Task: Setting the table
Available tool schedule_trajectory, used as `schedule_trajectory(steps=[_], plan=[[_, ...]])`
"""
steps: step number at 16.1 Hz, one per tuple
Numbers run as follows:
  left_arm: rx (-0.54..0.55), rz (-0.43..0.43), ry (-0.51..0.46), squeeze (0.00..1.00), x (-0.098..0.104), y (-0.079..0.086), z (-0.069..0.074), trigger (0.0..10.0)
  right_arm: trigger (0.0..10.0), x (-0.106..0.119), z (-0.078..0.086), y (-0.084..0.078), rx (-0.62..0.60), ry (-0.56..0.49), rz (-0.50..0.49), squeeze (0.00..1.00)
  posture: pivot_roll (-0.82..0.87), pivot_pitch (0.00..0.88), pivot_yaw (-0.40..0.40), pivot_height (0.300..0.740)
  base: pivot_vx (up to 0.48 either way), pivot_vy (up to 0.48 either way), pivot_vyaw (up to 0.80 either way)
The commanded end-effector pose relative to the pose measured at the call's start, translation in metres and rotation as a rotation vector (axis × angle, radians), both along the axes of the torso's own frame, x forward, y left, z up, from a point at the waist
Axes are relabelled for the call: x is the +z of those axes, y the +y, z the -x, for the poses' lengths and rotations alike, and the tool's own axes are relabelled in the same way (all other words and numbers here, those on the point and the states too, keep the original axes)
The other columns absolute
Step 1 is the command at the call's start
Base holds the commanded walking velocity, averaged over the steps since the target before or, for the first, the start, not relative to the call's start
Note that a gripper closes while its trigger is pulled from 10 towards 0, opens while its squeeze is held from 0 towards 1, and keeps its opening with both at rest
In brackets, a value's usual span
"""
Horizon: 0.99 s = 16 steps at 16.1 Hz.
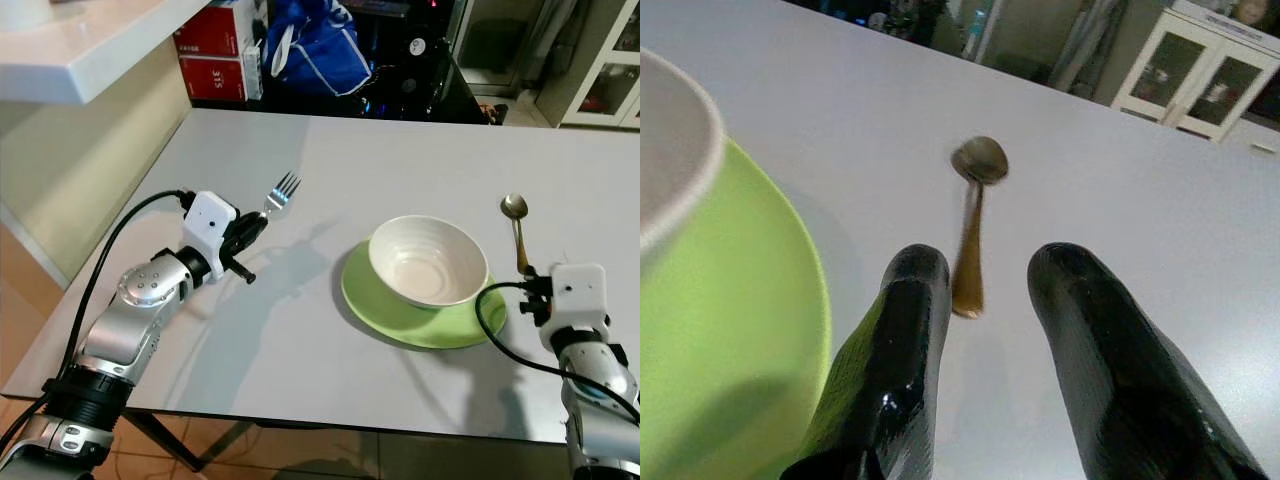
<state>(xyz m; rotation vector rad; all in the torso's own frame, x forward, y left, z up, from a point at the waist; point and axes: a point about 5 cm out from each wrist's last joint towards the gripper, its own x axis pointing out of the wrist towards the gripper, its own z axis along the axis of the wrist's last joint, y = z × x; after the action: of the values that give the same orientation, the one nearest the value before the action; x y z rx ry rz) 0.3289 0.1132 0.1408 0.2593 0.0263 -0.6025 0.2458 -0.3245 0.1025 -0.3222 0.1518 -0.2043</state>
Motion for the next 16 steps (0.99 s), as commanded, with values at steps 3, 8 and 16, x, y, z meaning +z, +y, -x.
schedule_trajectory(steps=[3, 8, 16], plan=[[-0.014, -0.021, -0.006, 0.00, 0.005, 0.001, -0.005, 10.0, 10.0, 0.014, -0.002, -0.006, -0.043, -0.087, -0.009, 0.00, -0.10, 0.000, 0.056, 0.740, 0.000, 0.000, 0.00], [-0.027, -0.021, -0.012, 0.00, 0.006, -0.002, -0.009, 10.0, 10.0, 0.055, -0.002, -0.041, -0.273, -0.306, 0.061, 0.00, -0.11, 0.000, 0.064, 0.740, 0.000, 0.000, 0.00], [-0.051, -0.021, -0.019, 0.00, 0.009, -0.004, -0.011, 10.0, 10.0, 0.054, -0.007, -0.037, -0.343, -0.337, 0.058, 0.00, -0.11, 0.000, 0.085, 0.740, 0.000, 0.000, 0.00]])
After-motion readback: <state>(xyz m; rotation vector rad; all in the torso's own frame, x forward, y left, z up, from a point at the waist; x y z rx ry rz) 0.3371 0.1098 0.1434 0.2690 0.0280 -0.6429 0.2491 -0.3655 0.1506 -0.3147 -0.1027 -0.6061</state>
